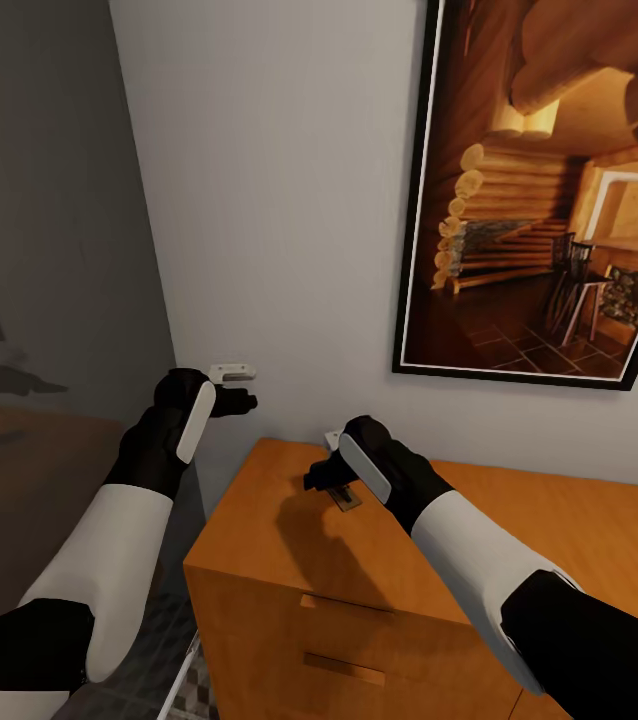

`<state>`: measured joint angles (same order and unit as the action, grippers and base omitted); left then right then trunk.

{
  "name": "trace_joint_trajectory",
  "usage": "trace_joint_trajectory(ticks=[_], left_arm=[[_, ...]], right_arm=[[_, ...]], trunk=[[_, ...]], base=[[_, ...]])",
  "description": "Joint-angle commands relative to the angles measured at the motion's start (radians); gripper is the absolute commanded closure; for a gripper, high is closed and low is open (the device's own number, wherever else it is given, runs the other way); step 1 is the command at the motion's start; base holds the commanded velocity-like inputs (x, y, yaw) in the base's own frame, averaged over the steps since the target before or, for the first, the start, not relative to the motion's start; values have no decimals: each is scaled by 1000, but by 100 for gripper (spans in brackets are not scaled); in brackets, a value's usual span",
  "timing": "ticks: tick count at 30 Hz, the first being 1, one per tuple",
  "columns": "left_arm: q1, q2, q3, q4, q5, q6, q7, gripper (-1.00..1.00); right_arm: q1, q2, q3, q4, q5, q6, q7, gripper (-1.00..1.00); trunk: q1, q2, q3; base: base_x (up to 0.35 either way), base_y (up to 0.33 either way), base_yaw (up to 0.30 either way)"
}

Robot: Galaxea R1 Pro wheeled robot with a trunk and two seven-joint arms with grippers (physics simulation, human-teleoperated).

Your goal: Take the four mousetraps from the cabinet in the bathroom and place them on the bathroom floor. Make sure all four end up on the same floor surface, and ensure that at least two of them are either under or directly next to the same bathroom sink.

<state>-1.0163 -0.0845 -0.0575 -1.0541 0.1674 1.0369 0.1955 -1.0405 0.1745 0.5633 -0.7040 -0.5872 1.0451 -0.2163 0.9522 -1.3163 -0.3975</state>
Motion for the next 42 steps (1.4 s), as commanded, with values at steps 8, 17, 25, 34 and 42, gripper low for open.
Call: trace_joint_trajectory(ticks=[8, 17, 25, 34, 42], left_arm=[[-1, 0, -2, 1, 11, 3, 10, -100], [-1, 0, -1, 2, 12, 3, 10, -100], [-1, 0, -2, 2, 12, 3, 10, -100], [-1, 0, -2, 2, 12, 2, 10, -100], [-1, 0, -2, 2, 12, 2, 9, -100]], right_arm=[[-1, 0, 6, 1, -10, 2, -12, -100], [-1, 0, 8, 1, -9, 2, -14, -100], [-1, 0, 11, 5, -8, 2, -16, -100], [-1, 0, 13, 26, -8, 2, -17, -100], [-1, 0, 14, 47, -7, 2, -17, -100]], trunk=[[0, -1, -1], [0, -1, -1], [0, -1, -1], [0, -1, -1], [0, -1, -1]], base=[[0, 0, 0], [0, 0, 0], [0, 0, 0], [0, 0, 0], [0, 0, 0]])
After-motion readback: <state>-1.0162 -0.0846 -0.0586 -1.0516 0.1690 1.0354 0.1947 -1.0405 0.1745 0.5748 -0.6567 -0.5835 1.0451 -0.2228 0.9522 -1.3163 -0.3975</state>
